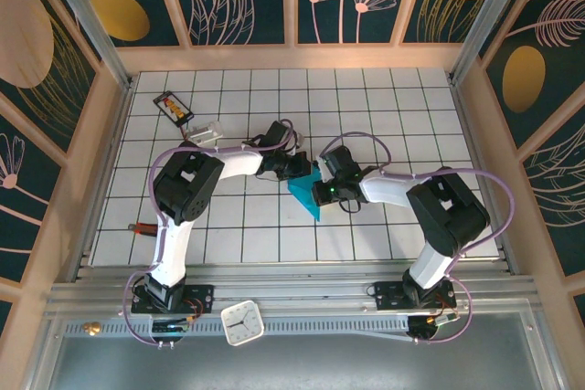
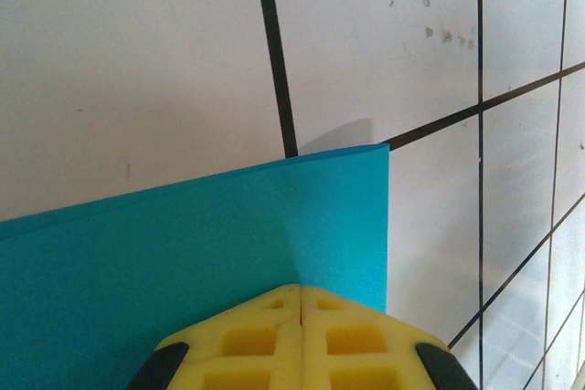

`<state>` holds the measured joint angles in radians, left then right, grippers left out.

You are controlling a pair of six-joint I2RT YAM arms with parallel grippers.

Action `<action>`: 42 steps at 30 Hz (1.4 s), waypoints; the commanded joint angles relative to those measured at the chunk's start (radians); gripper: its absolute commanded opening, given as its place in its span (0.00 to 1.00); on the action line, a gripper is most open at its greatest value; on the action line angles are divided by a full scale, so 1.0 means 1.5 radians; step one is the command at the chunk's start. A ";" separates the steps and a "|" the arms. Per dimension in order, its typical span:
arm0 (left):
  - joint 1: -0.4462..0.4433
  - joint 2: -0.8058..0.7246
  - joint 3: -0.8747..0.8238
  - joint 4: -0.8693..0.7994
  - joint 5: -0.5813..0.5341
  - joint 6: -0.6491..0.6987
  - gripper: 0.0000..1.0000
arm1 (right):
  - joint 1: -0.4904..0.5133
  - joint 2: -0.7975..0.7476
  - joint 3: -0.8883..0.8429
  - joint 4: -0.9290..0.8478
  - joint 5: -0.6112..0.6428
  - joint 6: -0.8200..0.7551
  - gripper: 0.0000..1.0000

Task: Fold a paper plane with a square sheet of paper (pick it up from the middle)
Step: Third fold the triangle at the center of the table.

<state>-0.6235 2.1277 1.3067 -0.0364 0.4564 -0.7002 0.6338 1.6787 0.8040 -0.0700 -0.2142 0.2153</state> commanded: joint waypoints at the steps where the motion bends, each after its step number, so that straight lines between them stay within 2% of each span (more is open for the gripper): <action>1: 0.002 0.040 -0.001 -0.082 -0.018 0.049 0.00 | -0.003 0.017 0.016 -0.041 0.008 -0.011 0.00; 42: 0.001 0.058 0.006 -0.081 -0.011 0.062 0.00 | -0.012 0.050 0.054 -0.040 -0.012 -0.026 0.00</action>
<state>-0.6197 2.1460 1.3338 -0.0563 0.4820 -0.6281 0.6235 1.7187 0.8646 -0.1223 -0.2375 0.1890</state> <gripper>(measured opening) 0.056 0.057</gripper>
